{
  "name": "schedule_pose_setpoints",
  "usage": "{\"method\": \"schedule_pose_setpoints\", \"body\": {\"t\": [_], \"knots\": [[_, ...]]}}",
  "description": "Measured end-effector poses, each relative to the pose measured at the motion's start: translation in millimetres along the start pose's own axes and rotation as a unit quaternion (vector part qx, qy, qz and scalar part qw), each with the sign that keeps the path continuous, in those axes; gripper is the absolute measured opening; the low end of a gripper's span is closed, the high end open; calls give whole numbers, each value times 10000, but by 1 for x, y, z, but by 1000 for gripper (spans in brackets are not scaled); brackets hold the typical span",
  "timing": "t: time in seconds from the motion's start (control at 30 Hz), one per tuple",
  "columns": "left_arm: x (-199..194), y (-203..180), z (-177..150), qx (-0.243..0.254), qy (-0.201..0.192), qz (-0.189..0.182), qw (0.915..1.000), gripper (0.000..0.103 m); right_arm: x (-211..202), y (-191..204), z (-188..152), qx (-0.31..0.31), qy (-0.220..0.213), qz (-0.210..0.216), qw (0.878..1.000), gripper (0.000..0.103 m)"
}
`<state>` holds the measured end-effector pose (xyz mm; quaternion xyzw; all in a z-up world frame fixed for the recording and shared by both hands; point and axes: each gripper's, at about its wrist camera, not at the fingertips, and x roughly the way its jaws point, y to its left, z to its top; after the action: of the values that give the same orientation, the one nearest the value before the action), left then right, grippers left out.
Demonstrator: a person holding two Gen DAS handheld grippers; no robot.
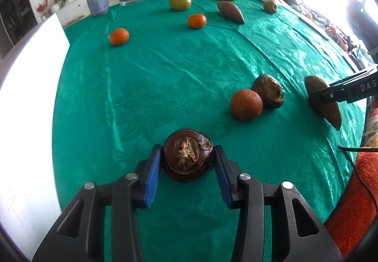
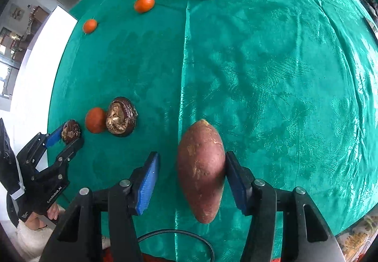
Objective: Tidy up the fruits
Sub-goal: 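Lift both held fruits and carry them over the cardboard box, then open both tools to drop the fruits into the box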
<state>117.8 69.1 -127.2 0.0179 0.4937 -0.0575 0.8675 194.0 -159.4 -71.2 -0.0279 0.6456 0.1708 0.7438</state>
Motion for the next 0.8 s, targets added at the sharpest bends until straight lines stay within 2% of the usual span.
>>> {"method": "schedule_pose_setpoints", "body": {"t": [0.13, 0.23, 0.33, 0.43, 0.5, 0.57, 0.63, 0.73, 0.8], "knots": [[-17, 7, -2, -388, -111, -425, 9983, 44, -16, -7, -15, 51, -160, 136, 9998, 40], [-56, 14, -6, -706, -317, -837, 9935, 44, -53, -7, -32, 188, -485, 786, 9956, 40], [-114, 36, -13, -1322, -452, -1564, 9778, 44, -93, 28, -40, -15, -691, 1565, 9853, 40], [-178, 74, -20, -1950, -730, -1886, 9597, 44, -121, 90, -43, -394, -720, 2442, 9663, 40], [-217, 106, -31, -2338, -997, -1601, 9538, 44, -132, 136, -45, -652, -675, 3015, 9488, 40], [-242, 137, -44, -2637, -1183, -994, 9522, 44, -137, 182, -47, -860, -575, 3514, 9305, 40], [-248, 167, -60, -2925, -1190, -369, 9481, 44, -131, 232, -50, -1109, -391, 3863, 9148, 40], [-231, 206, -86, -3340, -955, 286, 9373, 44, -106, 299, -54, -1461, -164, 3824, 9122, 40], [-214, 223, -102, -3538, -783, 561, 9304, 44, -85, 334, -60, -1713, -125, 3508, 9206, 40]]}}
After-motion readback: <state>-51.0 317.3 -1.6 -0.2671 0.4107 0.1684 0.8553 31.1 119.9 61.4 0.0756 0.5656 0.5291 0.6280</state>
